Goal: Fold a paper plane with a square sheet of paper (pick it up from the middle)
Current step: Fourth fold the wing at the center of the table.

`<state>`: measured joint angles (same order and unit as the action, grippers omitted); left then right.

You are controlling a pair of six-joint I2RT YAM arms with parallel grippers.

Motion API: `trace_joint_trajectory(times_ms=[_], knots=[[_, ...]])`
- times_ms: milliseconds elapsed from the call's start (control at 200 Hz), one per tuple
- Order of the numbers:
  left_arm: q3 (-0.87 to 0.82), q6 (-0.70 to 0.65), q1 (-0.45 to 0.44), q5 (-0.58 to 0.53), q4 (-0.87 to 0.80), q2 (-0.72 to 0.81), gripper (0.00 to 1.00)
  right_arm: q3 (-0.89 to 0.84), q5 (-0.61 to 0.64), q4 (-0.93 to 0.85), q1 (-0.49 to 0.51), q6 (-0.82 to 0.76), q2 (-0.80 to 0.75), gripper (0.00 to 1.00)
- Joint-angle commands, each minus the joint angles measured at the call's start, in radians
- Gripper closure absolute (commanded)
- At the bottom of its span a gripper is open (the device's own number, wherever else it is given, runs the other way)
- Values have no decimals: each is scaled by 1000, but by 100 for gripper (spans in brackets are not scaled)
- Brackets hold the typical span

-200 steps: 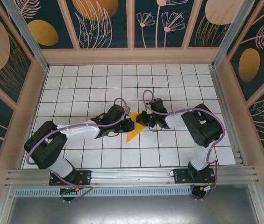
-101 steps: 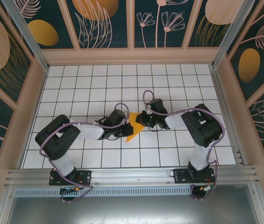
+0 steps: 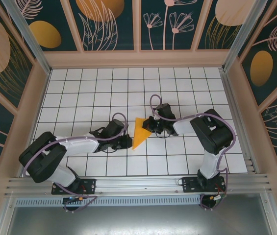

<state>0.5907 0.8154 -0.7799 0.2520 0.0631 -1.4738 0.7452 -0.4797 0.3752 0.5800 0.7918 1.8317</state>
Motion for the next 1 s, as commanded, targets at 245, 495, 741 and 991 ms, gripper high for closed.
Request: trace_joint_trajectory(times_ms=[245,495,741,991], knots=[[92,30,-4,202,185,-102,85,-17,88,-102,7,-10,63,97],[18,43,-4,167,162,-196,88,-19,88,-101,8,-9,69,97],[-116,56,-4,161,155,-175,88,-17,98,-115,8,-16,61,97],[-191,67,-5,138,105,-62,89,-12,105,-122,8,-14,64,97]])
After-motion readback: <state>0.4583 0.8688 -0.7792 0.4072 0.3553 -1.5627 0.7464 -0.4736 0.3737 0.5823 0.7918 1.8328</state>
